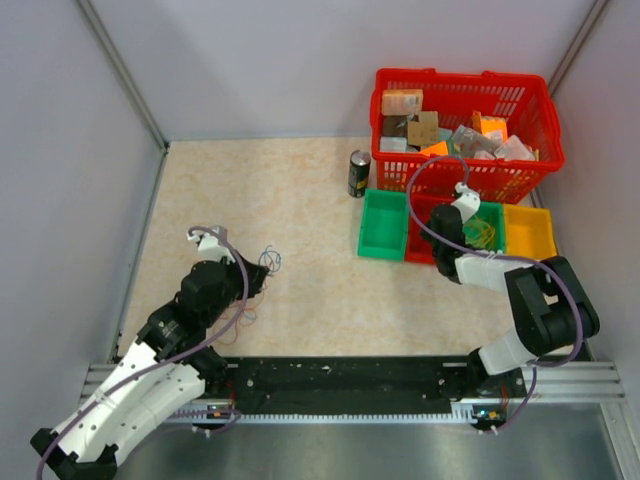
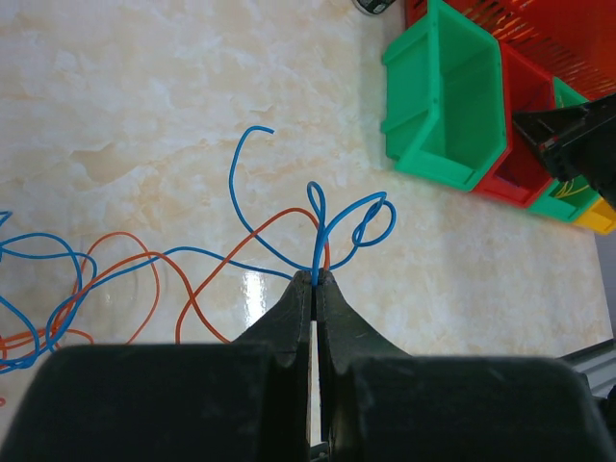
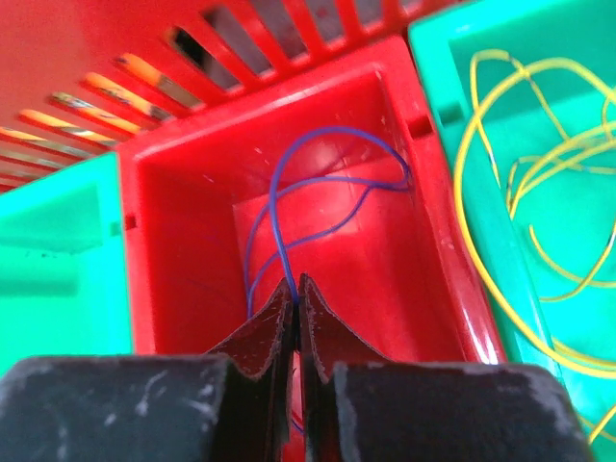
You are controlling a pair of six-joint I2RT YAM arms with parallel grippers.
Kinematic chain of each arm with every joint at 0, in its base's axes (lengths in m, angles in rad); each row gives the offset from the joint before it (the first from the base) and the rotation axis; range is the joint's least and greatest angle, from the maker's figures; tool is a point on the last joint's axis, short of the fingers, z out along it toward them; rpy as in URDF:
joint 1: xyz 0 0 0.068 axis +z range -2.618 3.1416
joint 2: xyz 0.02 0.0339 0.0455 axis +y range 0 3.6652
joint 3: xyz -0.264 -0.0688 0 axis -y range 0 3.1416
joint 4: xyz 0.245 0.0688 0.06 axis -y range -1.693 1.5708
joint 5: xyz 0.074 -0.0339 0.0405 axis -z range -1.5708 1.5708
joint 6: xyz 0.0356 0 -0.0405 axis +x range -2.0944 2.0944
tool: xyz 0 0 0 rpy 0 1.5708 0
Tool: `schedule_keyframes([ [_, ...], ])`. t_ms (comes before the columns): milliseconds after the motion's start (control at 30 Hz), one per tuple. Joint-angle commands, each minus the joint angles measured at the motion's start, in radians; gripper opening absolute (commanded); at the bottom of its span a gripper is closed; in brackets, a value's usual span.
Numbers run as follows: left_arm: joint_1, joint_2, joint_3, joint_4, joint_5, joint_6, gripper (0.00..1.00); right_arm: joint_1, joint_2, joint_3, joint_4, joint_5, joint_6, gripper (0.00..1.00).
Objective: Untangle the cables
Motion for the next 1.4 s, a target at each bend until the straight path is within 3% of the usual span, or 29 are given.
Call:
schedule_keyframes([
  [0, 0.003, -0.012, 0.001, 0.027, 0.004, 0.011, 0.0, -0.024, 0.033, -0.018, 0.042, -0.008, 0.16, 0.0],
  [100, 0.003, -0.011, 0.0, 0.033, 0.018, 0.011, 0.0, -0.029, 0.04, -0.016, 0.015, -0.037, 0.164, 0.01],
  [233, 0.003, -0.003, 0.003, 0.049, 0.048, 0.011, 0.0, -0.029, -0.011, 0.0, -0.066, -0.058, 0.091, 0.13],
  [333, 0.004, 0.002, 0.006, 0.061, 0.065, 0.014, 0.0, -0.029, -0.075, 0.057, -0.238, -0.051, 0.036, 0.33],
  [367, 0.003, 0.006, 0.006, 0.065, 0.065, 0.012, 0.0, -0.029, -0.106, 0.066, -0.273, -0.055, 0.019, 0.44],
  [467, 0.003, 0.025, 0.001, 0.088, 0.079, 0.012, 0.0, -0.027, -0.19, 0.085, -0.382, -0.088, -0.026, 0.62],
  [633, 0.003, 0.069, -0.008, 0.145, 0.147, 0.015, 0.0, -0.027, -0.31, 0.109, -0.546, -0.163, -0.086, 0.71],
  [900, 0.003, 0.134, -0.011, 0.22, 0.275, 0.037, 0.0, 0.015, -0.493, 0.099, -0.691, -0.224, -0.187, 0.75],
  [967, 0.003, 0.161, -0.012, 0.246, 0.318, 0.04, 0.0, 0.087, -0.531, 0.091, -0.671, -0.244, -0.222, 0.75],
  [1033, 0.003, 0.204, -0.015, 0.283, 0.367, 0.04, 0.0, 0.163, -0.566, 0.056, -0.574, -0.363, -0.25, 0.75],
  [1167, 0.003, 0.298, -0.034, 0.378, 0.514, 0.011, 0.02, 0.23, -0.547, -0.1, -0.146, -0.852, -0.134, 0.75],
  [1367, 0.001, 0.405, -0.014, 0.38, 0.633, 0.02, 0.0, 0.385, -0.409, -0.129, 0.134, -0.976, -0.072, 0.72],
])
